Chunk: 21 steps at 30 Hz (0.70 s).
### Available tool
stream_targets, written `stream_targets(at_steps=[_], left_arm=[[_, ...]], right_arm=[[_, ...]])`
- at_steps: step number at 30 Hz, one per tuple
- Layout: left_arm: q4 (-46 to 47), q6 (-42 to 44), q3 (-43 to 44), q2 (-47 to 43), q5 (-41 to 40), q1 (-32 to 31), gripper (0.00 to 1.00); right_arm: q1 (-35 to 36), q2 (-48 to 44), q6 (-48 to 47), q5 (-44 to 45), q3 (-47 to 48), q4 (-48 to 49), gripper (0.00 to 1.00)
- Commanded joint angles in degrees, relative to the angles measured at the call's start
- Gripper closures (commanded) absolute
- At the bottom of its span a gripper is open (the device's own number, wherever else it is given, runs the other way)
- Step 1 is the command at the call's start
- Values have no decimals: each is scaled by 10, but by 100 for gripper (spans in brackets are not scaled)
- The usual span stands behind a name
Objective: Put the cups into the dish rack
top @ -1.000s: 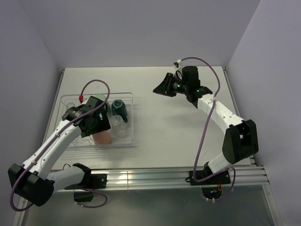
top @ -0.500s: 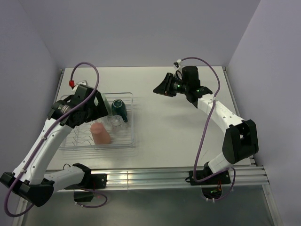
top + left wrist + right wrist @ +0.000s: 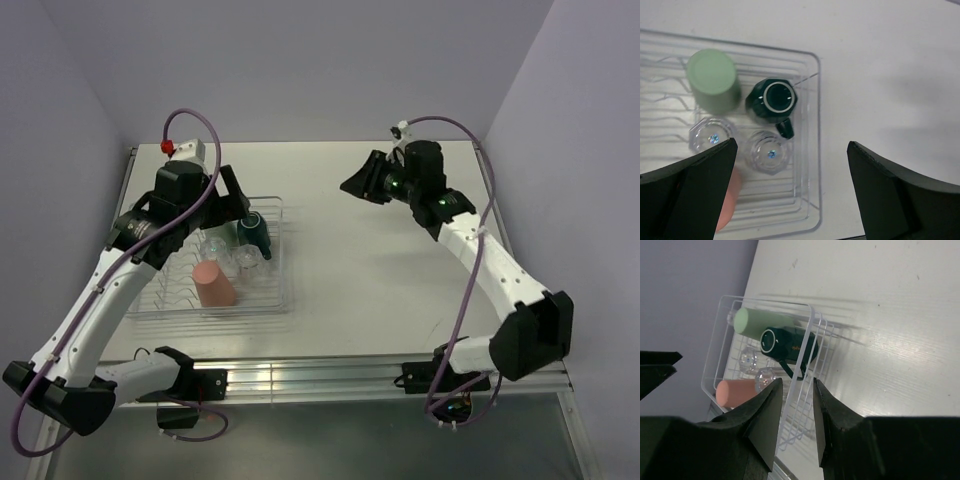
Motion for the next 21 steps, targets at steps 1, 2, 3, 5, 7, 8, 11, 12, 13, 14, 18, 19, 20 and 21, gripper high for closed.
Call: stream_targets(at_steps=[1,2,3,5,7,8,11,12,13,14,18,19,20,21], left_arm=[[99,38,-18,-30,61,-3,1],[108,40,-25,-36,66,-3,1],[122,46,-43,-41,70,-2,1],[137,53,-59,-58,78,-2,1],[153,54,-81,-73,82,-3,1],[160,55,-86,-79,89,-3,1],[182,61,-112,-96,101,-3,1],[187,62,-117,-99,103,-3,1],[192,64,-121,-106,106,-2,1],[201,67,-125,-110,109,-2,1],[216,71,-143,-121,118,-2,1],[217,73,-143,-124,119,-2,1],[218,75,-144,-125,120,-2,1],[220,76,-146,-126,120,-2,1]], right_arm=[[-4,-73,-22,51,1,-27,61],[-3,-95,-22,56,-1,-33,61],[-4,-108,-27,62,-3,-40,61],[-4,-145,-35,89,-10,-59,57],[-4,-172,-40,121,-24,-70,49],[-4,-197,-43,129,-29,-72,47],[-4,-242,-45,160,-53,-71,38],[-4,-251,-46,165,-57,-72,34],[-4,-258,-48,169,-63,-73,33],[-4,-268,-52,175,-63,-75,32],[-4,-291,-60,191,-77,-74,29],[-4,-295,-60,195,-80,-70,27],[-4,-303,-58,199,-84,-66,26],[-4,-309,-57,208,-88,-61,24]])
